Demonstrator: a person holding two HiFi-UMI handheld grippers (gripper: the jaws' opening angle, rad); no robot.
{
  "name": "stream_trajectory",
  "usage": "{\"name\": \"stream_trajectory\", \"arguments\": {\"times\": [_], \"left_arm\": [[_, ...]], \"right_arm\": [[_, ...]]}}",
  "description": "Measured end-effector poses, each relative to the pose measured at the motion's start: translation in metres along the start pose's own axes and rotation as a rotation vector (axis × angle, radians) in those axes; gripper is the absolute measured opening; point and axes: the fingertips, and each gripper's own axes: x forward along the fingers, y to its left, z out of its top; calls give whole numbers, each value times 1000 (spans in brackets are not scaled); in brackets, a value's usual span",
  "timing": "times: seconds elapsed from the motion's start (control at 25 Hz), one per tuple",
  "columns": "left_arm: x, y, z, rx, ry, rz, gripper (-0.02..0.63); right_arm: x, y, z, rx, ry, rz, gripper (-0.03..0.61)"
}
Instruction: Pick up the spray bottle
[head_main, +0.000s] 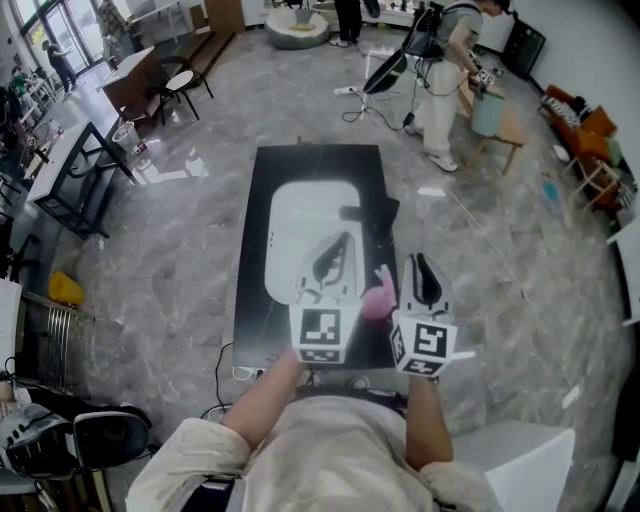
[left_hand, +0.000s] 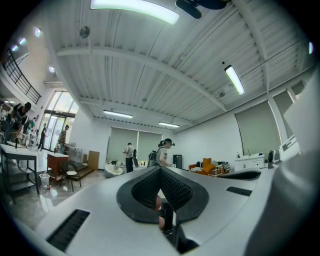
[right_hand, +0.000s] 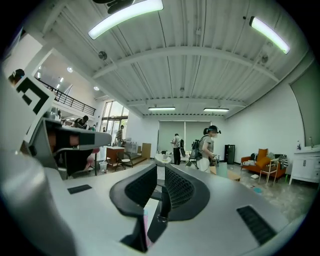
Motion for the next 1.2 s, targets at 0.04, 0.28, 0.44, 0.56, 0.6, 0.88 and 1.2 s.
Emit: {"name": "stream_trajectory", "arguments": {"times": [0.04, 0.28, 0.44, 0.56, 0.6, 0.88, 1.2], "left_arm": [[0, -1, -2, 6, 0, 0, 1], [2, 0, -5, 13, 5, -1, 0], [2, 4, -4, 7, 8, 0, 2], [4, 5, -5, 5, 10, 4, 2], [4, 6, -6, 4, 11, 4, 0], [5, 5, -12, -2, 24, 4, 0], [4, 2, -14, -2, 34, 0, 1]], "right_arm": [[0, 2, -9, -3, 17, 12, 40], [6, 20, -53, -13, 132, 71, 123], [9, 30, -88, -11, 234, 113, 183], [9, 38, -113, -3, 308, 148, 222], [9, 39, -119, 3, 323, 151, 222], [9, 41, -146, 7, 375, 147, 221], [9, 36, -163, 37, 402, 128, 200]]}}
